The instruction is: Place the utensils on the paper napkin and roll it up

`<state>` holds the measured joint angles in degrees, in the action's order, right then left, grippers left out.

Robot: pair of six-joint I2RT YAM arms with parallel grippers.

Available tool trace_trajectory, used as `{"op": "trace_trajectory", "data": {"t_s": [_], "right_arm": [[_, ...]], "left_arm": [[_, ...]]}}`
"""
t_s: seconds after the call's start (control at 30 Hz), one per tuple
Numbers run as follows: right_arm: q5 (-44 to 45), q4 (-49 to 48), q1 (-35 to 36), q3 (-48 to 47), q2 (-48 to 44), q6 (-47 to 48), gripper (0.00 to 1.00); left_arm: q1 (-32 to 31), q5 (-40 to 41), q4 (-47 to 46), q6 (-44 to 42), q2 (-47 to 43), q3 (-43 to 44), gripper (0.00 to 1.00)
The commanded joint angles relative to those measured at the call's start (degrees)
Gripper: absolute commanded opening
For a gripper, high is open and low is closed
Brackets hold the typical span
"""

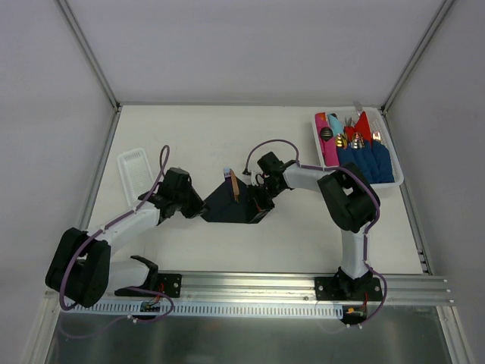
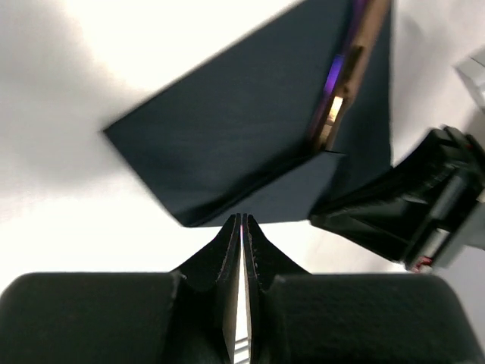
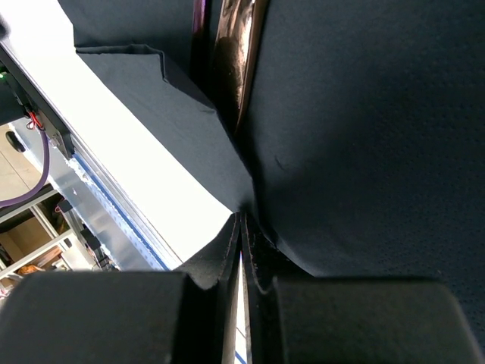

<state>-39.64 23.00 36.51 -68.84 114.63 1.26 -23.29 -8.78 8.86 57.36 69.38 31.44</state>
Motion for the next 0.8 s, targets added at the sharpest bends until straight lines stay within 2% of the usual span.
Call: {"op": "trace_trajectory", "data": {"t_s": [0.0, 0.3, 0.77], "right_arm": [[3.43, 1.87, -0.56, -0.95, 1.39, 1.91, 0.05], [3.16, 2.13, -0.56, -1.74, 1.56, 1.91, 0.05], [2.72, 2.92, -0.83, -3.06, 2.26, 2.17, 0.05]], "left_arm": [[-2.19, -1.41, -0.16, -4.01, 2.41, 5.81, 0.04], [-6.68, -3.79, -4.11, -3.22, 11.46, 10.56, 0.04], [-8.09, -5.46, -7.81, -0.41, 20.17, 12.15, 0.03]]}}
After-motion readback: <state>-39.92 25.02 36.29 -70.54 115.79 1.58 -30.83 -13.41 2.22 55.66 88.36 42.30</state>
